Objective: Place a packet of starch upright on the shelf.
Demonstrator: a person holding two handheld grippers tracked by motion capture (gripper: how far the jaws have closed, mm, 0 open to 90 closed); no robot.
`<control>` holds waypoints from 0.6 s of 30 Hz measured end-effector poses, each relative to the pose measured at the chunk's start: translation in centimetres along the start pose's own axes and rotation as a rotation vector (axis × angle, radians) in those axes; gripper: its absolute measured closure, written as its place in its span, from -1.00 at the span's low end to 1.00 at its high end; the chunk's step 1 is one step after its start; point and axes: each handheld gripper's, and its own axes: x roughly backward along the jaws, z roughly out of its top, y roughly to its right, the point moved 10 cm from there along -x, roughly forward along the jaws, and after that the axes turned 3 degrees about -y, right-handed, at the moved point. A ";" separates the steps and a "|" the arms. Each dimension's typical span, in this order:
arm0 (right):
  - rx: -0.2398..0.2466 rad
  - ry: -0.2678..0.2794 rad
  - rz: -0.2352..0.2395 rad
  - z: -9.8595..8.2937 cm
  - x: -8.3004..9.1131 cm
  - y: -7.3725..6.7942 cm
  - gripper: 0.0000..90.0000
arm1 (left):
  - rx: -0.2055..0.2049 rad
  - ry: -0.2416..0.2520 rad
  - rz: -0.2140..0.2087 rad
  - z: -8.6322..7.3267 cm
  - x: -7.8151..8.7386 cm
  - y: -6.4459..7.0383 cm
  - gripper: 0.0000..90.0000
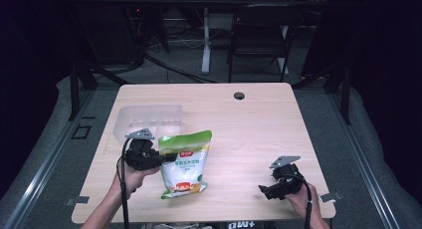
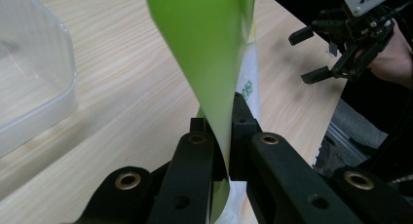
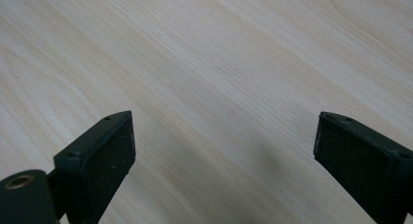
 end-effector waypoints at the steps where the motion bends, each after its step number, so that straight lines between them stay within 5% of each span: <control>1: 0.005 -0.006 -0.001 -0.1 0.0 0.1 -0.83 | -0.003 0.001 0.003 0.1 0.1 0.0 1.00; 7: 0.004 -0.003 0.000 0.0 0.1 0.1 -0.83 | -0.028 0.015 0.035 0.7 1.4 -0.1 1.00; 18: -0.002 -0.001 -0.006 0.0 0.1 0.1 -0.83 | -0.008 0.045 0.070 0.4 3.9 -1.5 1.00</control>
